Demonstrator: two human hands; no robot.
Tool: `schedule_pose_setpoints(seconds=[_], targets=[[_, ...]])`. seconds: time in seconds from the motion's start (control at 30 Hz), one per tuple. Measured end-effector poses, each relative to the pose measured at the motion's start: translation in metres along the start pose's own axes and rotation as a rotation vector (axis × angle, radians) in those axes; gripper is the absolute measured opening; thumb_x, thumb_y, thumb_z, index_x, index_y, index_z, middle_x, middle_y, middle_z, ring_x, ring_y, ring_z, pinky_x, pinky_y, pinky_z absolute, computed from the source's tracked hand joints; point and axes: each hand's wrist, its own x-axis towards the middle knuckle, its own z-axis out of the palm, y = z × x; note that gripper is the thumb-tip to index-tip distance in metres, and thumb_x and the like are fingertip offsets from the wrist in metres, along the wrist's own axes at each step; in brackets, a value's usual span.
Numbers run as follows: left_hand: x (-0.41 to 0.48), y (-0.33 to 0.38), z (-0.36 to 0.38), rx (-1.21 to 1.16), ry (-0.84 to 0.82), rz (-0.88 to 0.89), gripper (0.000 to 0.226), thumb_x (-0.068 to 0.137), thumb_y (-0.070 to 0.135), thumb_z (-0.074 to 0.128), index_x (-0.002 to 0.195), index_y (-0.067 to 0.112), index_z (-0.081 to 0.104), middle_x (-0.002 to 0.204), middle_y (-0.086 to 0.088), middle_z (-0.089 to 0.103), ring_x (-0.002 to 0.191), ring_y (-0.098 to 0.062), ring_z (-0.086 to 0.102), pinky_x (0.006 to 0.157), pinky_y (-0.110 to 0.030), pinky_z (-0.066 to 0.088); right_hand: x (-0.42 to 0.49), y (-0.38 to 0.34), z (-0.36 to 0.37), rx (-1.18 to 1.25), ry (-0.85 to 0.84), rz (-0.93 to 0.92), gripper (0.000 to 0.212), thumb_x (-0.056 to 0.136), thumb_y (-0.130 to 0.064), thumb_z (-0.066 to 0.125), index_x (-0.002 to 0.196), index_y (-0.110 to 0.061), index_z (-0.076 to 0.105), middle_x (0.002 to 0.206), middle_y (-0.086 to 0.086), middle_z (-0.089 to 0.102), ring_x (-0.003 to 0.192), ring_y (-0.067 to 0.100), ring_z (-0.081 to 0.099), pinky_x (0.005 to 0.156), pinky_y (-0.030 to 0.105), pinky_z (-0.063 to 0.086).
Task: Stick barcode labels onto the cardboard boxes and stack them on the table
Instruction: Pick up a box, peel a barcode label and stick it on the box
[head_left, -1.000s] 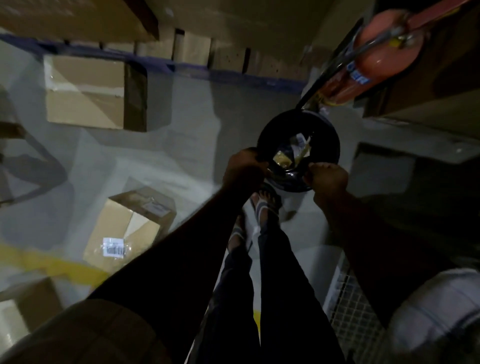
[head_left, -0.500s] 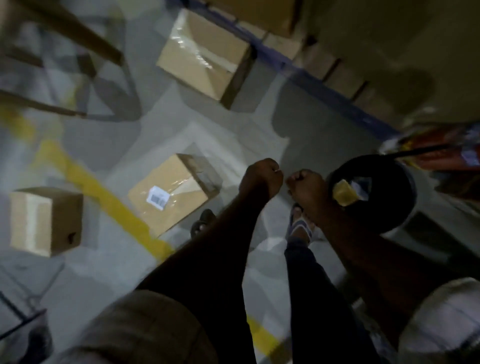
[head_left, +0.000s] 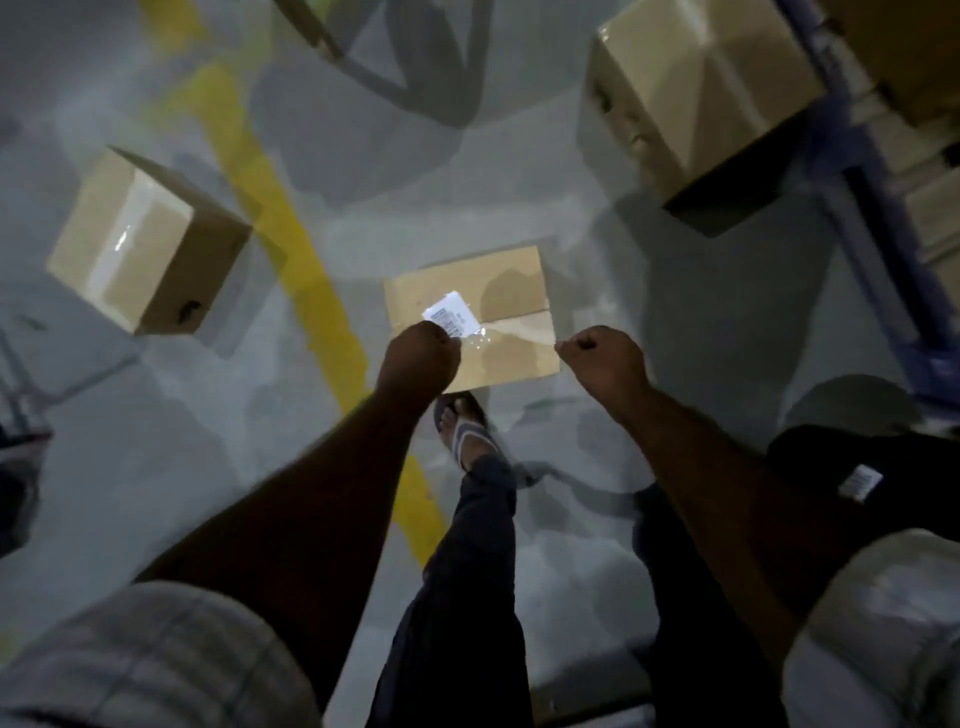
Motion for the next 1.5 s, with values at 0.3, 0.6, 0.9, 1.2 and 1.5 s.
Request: schedule_pose_setpoints(seconds=[0.3,0.6,0.9,1.2,1.5], targets=[[0.093,-0.135,0.06,-0.197,-0.013,-0.369,0.054,0.09,0.034,0.065,0.129,-0.001,0.054,0.133,-0.021,0.057,0.123,-0.035,0.053,0.097,-0.036,0.044,0.112,0.015,0.096,-0.218,0.023,0.018,0.047,0.084,-0.03,0.072,0.123,-0.007,0.06,0.127,0.015,0.062,0.118,0.03,0.058,0.099,0.032,0.043],[0.173,-0.132,0.108,-0.676,-0.048,-0.318,0.027,0.085,0.003,0.069,0.103,-0.016,0.062,0.083,-0.023,0.068,0.054,-0.014,0.067,0.051,-0.026,0.057,0.196,0.052,0.138,-0.146,0.106,0.036,0.071,0.077,-0.026,0.078,0.134,-0.003,0.044,0.132,0.016,0.054,0.12,0.031,0.055,0.1,0.034,0.045],[0.078,-0.05,0.027,-0.301,0.038,-0.196,0.091,0.046,0.048,0.083,0.122,0.012,0.047,0.108,-0.012,0.055,0.091,-0.028,0.059,0.08,-0.036,0.054,0.068,-0.008,0.062,-0.353,0.063,-0.042,0.1,0.074,-0.052,0.074,0.152,-0.037,0.012,0.15,0.021,0.02,0.131,0.043,0.036,0.106,0.047,0.04],[-0.111,0.101,-0.137,0.142,0.135,0.158,0.11,0.058,0.073,0.075,0.149,0.044,0.02,0.157,-0.026,0.006,0.137,-0.05,0.026,0.106,-0.061,0.028,-0.139,-0.085,-0.131,-0.456,0.178,-0.161,0.088,0.075,-0.061,0.069,0.15,-0.042,0.026,0.163,0.014,-0.011,0.143,0.043,0.023,0.111,0.051,0.032],[-0.252,0.276,-0.212,0.179,0.262,0.711,0.085,0.063,0.075,0.07,0.138,0.05,0.036,0.157,-0.02,0.01,0.139,-0.044,0.024,0.108,-0.055,0.024,-0.317,-0.089,-0.28,-0.244,0.688,0.056,0.074,0.077,-0.069,0.058,0.143,-0.039,0.044,0.162,0.003,0.017,0.135,0.036,0.04,0.11,0.046,0.036]])
